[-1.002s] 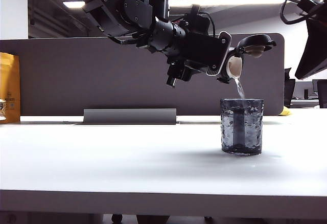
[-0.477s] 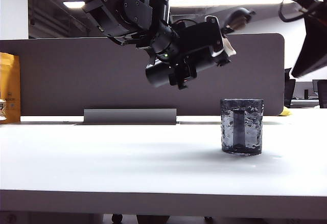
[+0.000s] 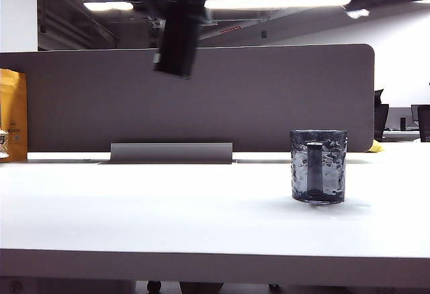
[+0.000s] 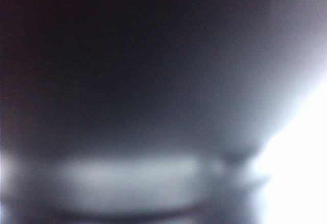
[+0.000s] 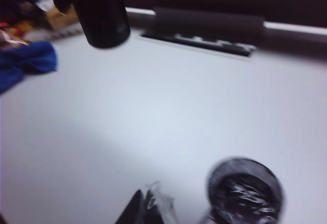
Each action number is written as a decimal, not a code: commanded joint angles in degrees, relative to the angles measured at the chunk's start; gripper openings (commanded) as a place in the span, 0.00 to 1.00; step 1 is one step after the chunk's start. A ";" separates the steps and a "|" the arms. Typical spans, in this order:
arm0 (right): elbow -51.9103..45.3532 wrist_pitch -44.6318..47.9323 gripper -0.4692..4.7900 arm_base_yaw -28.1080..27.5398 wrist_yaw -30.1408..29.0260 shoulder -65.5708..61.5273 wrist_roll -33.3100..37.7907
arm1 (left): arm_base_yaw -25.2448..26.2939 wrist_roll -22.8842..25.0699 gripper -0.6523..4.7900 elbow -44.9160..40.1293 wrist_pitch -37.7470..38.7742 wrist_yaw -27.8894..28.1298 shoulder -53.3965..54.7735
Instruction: Pick up the black thermos, pour some water into the cup, then place the black thermos back on the table.
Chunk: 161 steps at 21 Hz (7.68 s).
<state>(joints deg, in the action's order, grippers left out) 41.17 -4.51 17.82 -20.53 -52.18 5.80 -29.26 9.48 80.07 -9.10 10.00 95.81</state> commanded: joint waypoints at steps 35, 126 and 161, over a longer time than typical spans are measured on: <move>19.41 -16.26 0.09 17.44 9.70 -21.49 -7.32 | 12.11 -12.85 1.00 -39.60 -23.61 -20.74 -4.46; -40.96 12.02 0.09 -4.20 11.45 52.09 6.19 | 37.18 -25.33 0.11 -79.58 18.88 -16.41 -95.58; -40.96 10.95 0.09 -10.56 18.12 52.09 -0.33 | 37.29 -6.47 0.11 -79.47 14.21 -16.24 -95.58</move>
<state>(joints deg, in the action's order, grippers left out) 0.47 6.37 7.25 -3.14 -0.10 5.69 7.99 2.98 0.54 5.98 -6.20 0.19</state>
